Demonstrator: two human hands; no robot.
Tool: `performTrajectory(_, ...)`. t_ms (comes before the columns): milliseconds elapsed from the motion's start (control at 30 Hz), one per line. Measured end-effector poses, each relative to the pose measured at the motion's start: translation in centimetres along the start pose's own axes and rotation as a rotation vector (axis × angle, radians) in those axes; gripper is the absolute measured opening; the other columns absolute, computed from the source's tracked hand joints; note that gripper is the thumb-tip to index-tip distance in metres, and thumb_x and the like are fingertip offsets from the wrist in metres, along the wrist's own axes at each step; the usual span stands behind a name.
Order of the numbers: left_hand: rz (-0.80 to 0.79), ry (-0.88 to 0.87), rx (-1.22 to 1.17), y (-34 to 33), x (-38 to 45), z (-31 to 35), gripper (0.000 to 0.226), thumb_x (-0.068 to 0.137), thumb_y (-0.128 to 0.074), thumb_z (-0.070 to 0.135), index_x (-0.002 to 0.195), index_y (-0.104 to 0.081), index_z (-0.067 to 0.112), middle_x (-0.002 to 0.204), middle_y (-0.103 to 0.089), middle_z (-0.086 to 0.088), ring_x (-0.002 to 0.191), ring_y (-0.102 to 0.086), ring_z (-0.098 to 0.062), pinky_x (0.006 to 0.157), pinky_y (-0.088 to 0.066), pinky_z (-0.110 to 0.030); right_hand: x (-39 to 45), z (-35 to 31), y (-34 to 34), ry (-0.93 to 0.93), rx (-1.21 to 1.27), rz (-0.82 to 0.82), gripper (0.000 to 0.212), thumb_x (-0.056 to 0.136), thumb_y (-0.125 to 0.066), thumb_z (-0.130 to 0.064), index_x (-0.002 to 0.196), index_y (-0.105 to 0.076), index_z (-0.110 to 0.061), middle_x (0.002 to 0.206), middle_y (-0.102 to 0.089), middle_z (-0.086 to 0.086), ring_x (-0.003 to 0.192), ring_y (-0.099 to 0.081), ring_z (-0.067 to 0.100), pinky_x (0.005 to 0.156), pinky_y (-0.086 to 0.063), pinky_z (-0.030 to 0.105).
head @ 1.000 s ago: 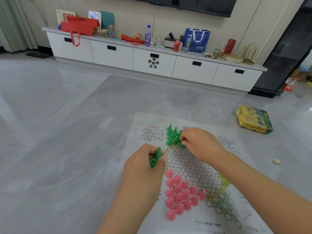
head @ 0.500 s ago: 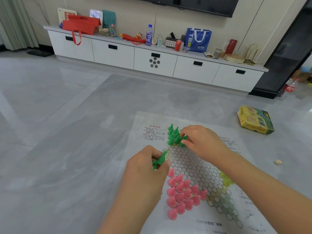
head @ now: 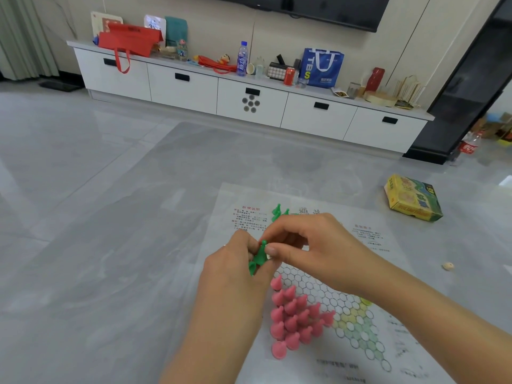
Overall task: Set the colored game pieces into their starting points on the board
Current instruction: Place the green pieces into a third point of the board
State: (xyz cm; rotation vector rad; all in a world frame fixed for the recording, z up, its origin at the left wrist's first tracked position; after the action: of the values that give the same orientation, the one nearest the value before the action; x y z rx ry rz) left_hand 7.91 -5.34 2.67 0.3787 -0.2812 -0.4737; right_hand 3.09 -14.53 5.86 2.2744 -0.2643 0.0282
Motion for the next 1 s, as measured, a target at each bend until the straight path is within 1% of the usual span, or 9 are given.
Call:
performTrajectory(133, -0.012, -0.009, 0.025, -0.1, 0.0, 0.0, 0.018, 0.082, -0.062, 0.032, 0.082, -0.054, 0.016, 0.077, -0.059, 0.006, 0.074, -0.055, -0.004, 0.070, -0.038, -0.016, 0.1, 0.3, -0.1, -0.014, 0.020, 0.021, 0.005, 0.082, -0.066, -0.015, 0.086, -0.068, -0.018, 0.077, -0.070, -0.004, 0.072, -0.065, 0.007, 0.071, -0.054, 0.028)
performTrajectory(267, -0.023, 0.017, 0.034, 0.1, 0.1, 0.0, 0.023, 0.081, -0.063, 0.036, 0.086, -0.047, 0.020, 0.071, -0.051, 0.008, 0.065, -0.048, -0.003, 0.061, -0.038, -0.013, 0.3, 0.6, 0.3, -0.062, 0.097, 0.045, 0.007, 0.082, -0.065, -0.015, 0.081, -0.067, -0.022, 0.076, -0.068, -0.006, 0.070, -0.063, 0.001, 0.066, -0.052, 0.016)
performTrajectory(333, -0.022, 0.036, 0.041, 0.3, 0.0, -0.1, 0.025, 0.082, -0.061, 0.037, 0.091, -0.043, 0.023, 0.070, -0.047, 0.007, 0.065, -0.045, -0.002, 0.055, -0.037, -0.016, 0.7, 2.5, 2.3, -0.124, 0.110, 0.177, 0.006, 0.083, -0.064, -0.017, 0.082, -0.066, -0.023, 0.078, -0.066, -0.008, 0.069, -0.060, -0.002, 0.064, -0.049, 0.013)
performTrajectory(433, -0.026, 0.066, 0.024, 0.4, -0.2, -0.4, 0.015, 0.087, -0.052, 0.027, 0.092, -0.038, 0.026, 0.082, -0.046, 0.010, 0.078, -0.045, 0.001, 0.060, -0.036, -0.014, 0.9, 6.0, 5.2, -0.203, -0.126, 0.358, 0.003, 0.083, -0.064, -0.022, 0.082, -0.065, -0.024, 0.084, -0.054, -0.011, 0.073, -0.052, 0.001, 0.069, -0.041, 0.015)
performTrajectory(500, -0.051, 0.099, -0.006, 0.2, -0.3, -0.5, 0.015, 0.086, -0.049, 0.019, 0.086, -0.036, 0.026, 0.086, -0.045, 0.011, 0.080, -0.046, -0.005, 0.059, -0.036, -0.018, 1.1, 7.5, 5.0, -0.239, -0.289, 0.339, 0.002, 0.083, -0.063, -0.026, 0.085, -0.065, -0.026, 0.088, -0.048, -0.009, 0.077, -0.046, 0.000, 0.069, -0.037, 0.017)
performTrajectory(667, -0.116, 0.120, -0.019, -0.2, -0.4, -0.6, 0.021, 0.085, -0.044, 0.007, 0.081, -0.034, 0.026, 0.088, -0.039, 0.017, 0.076, -0.043, -0.018, 0.059, -0.035, -0.025, 1.4, 9.3, 2.6, -0.287, -0.468, 0.245, 0.008, 0.084, -0.062, -0.032, 0.089, -0.065, -0.027, 0.096, -0.045, -0.008, 0.089, -0.046, 0.008, 0.070, -0.043, 0.025)
performTrajectory(733, -0.122, 0.121, -0.006, -0.2, -0.4, -0.6, 0.026, 0.086, -0.041, 0.004, 0.077, -0.032, 0.027, 0.086, -0.038, 0.016, 0.075, -0.041, -0.018, 0.059, -0.034, -0.025, 1.6, 9.6, 2.0, -0.295, -0.499, 0.232, 0.010, 0.085, -0.061, -0.034, 0.090, -0.065, -0.026, 0.095, -0.043, -0.009, 0.085, -0.046, 0.008, 0.064, -0.041, 0.023)
performTrajectory(867, -0.137, 0.131, 0.035, 0.0, -0.3, -0.8, 0.031, 0.086, -0.040, 0.003, 0.074, -0.030, 0.029, 0.084, -0.036, 0.017, 0.076, -0.041, -0.014, 0.056, -0.033, -0.021, 1.7, 10.1, 1.0, -0.308, -0.579, 0.205, 0.015, 0.087, -0.057, -0.035, 0.096, -0.064, -0.025, 0.097, -0.042, -0.009, 0.061, -0.039, 0.002, 0.052, -0.034, 0.015)
performTrajectory(1000, -0.155, 0.120, 0.060, -0.1, -0.2, -0.6, 0.034, 0.087, -0.040, 0.003, 0.073, -0.028, 0.031, 0.082, -0.036, 0.015, 0.073, -0.038, -0.009, 0.056, -0.034, -0.021, 1.6, 10.2, 1.1, -0.311, -0.575, 0.237, 0.016, 0.087, -0.057, -0.036, 0.097, -0.064, -0.025, 0.096, -0.042, -0.008, 0.059, -0.039, 0.003, 0.052, -0.036, 0.015)
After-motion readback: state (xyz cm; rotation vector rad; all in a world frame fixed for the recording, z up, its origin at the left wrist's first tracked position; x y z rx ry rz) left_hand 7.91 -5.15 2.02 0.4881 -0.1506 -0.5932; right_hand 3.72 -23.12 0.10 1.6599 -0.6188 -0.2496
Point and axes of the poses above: each hand's wrist, its own x-axis towards the middle knuckle, its own y-axis out of the back of the hand, z = x × y, the point moved 10 cm from there along x, towards the middle knuckle
